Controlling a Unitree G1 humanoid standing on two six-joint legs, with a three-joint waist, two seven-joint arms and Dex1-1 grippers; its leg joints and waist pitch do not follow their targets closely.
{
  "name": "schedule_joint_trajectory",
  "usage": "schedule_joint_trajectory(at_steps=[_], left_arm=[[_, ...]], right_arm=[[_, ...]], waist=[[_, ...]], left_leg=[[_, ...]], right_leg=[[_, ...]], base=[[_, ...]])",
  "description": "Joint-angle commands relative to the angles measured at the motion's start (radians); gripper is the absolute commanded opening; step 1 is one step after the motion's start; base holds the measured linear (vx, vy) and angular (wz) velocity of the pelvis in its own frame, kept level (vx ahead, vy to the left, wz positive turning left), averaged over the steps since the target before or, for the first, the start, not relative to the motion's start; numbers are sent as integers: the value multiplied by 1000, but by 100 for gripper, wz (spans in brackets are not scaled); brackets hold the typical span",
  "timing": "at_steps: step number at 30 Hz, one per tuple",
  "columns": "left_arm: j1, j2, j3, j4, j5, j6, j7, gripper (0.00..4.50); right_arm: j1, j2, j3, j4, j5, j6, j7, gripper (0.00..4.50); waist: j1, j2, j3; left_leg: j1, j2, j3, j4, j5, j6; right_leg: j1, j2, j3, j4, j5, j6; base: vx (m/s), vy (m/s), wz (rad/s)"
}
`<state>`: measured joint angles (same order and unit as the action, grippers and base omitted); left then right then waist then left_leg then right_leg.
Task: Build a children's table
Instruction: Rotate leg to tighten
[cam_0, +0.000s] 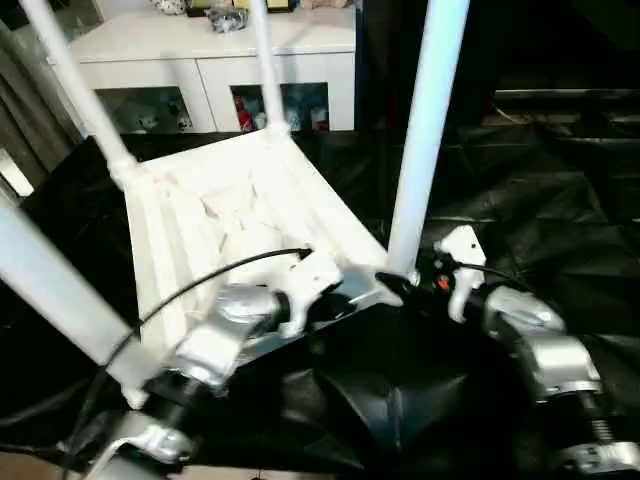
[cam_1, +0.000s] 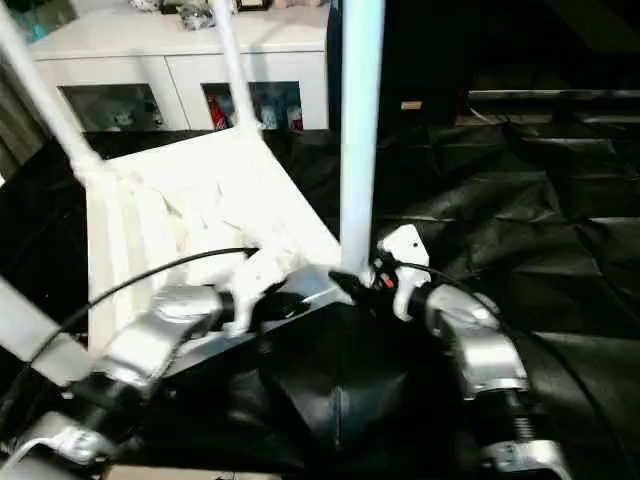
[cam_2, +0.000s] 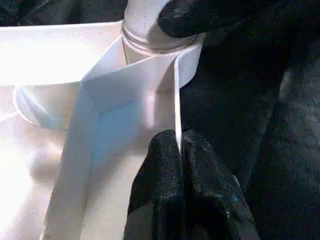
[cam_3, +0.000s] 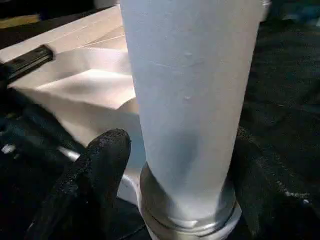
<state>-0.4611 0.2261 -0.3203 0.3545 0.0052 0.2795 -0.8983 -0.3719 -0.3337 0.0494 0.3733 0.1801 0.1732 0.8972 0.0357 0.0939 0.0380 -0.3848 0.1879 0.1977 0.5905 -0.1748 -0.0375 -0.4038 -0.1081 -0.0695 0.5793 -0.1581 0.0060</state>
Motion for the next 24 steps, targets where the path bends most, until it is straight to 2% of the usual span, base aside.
schedule_joint_trajectory(at_steps=[1, 3, 5, 7, 8, 9, 10, 12, 14, 17, 18, 20, 21, 24], left_arm=[[0, 11, -14, -65, -38, -46, -75, 0], [6, 29, -15, -73, -48, -53, -110, 0], [18, 86, -25, -89, -70, -64, -200, 0], [23, 115, -28, -97, -82, -68, -247, 0], [27, 140, -29, -104, -93, -68, -288, 0], [28, 154, -31, -108, -99, -61, -310, 0], [27, 173, -29, -106, -105, -62, -337, 0], [23, 177, -22, -99, -107, -65, -343, 0], [17, 180, -19, -88, -105, -70, -343, 0], [10, 182, -19, -80, -104, -75, -341, 0], [8, 181, -18, -77, -102, -78, -336, 0], [2, 170, -16, -73, -94, -77, -313, 0], [0, 159, -12, -68, -88, -72, -286, 0], [-8, 128, 3, -52, -69, -66, -208, 0]], right_arm=[[-2, 3, 87, -14, 23, 20, 121, 322], [-5, -15, 82, -16, 26, 22, 154, 322], [-20, -58, 75, -11, 37, 16, 215, 322], [-29, -75, 70, -4, 40, 10, 237, 322], [-37, -88, 66, 1, 43, 8, 256, 322], [-41, -95, 66, 3, 47, 9, 271, 322], [-43, -107, 71, 3, 51, 8, 299, 322], [-42, -113, 77, -1, 52, 9, 320, 322], [-35, -117, 86, -12, 59, 19, 343, 322], [-28, -114, 95, -21, 66, 31, 354, 296], [-26, -109, 95, -23, 69, 37, 354, 296], [-17, -95, 98, -26, 75, 41, 344, 265], [-11, -85, 95, -27, 75, 41, 327, 257], [-4, -52, 80, -11, 54, 29, 242, 237]], waist=[[10, -24, -65], [13, -22, -66], [20, -22, -70], [29, -19, -69], [36, -29, -70], [41, -24, -69], [46, -30, -67], [54, -27, -64], [57, -32, -63], [56, -33, -63], [55, -33, -63], [54, -35, -64], [55, -32, -65], [54, -36, -62]], left_leg=[[9, 34, -21, -70, -252, 85], [9, 36, -19, -68, -228, 96], [11, 36, -19, -64, -195, 104], [12, 37, -15, -62, -178, 112], [15, 40, -14, -61, -175, 114], [16, 41, -13, -62, -173, 111], [18, 42, -12, -63, -187, 105], [21, 43, -12, -66, -208, 88], [26, 44, -10, -68, -233, 68], [19, 42, -12, -69, -226, 62], [18, 42, -12, -69, -227, 60], [19, 41, -12, -69, -231, 57], [19, 41, -12, -68, -228, 56], [17, 40, -13, -69, -238, 48]], right_leg=[[45, -38, 26, -64, -266, -211], [45, -36, 26, -59, -229, -224], [47, -34, 25, -51, -184, -240], [43, -34, 25, -47, -167, -251], [42, -36, 27, -45, -169, -256], [40, -36, 28, -45, -180, -254], [38, -34, 29, -47, -196, -252], [35, -35, 31, -49, -223, -244], [33, -34, 34, -51, -238, -240], [39, -37, 35, -49, -245, -230], [38, -37, 34, -50, -247, -226], [38, -37, 35, -51, -250, -225], [38, -38, 35, -50, -247, -226], [39, -39, 35, -54, -269, -220]], base=[[0, 0, 0], [0, 0, 0], [0, 0, 0], [0, 0, 0], [0, 0, 0], [0, 0, 0], [0, 0, 0], [0, 0, 0], [0, 0, 0], [0, 0, 0], [0, 0, 0], [0, 0, 0], [0, 0, 0], [0, 0, 0]])
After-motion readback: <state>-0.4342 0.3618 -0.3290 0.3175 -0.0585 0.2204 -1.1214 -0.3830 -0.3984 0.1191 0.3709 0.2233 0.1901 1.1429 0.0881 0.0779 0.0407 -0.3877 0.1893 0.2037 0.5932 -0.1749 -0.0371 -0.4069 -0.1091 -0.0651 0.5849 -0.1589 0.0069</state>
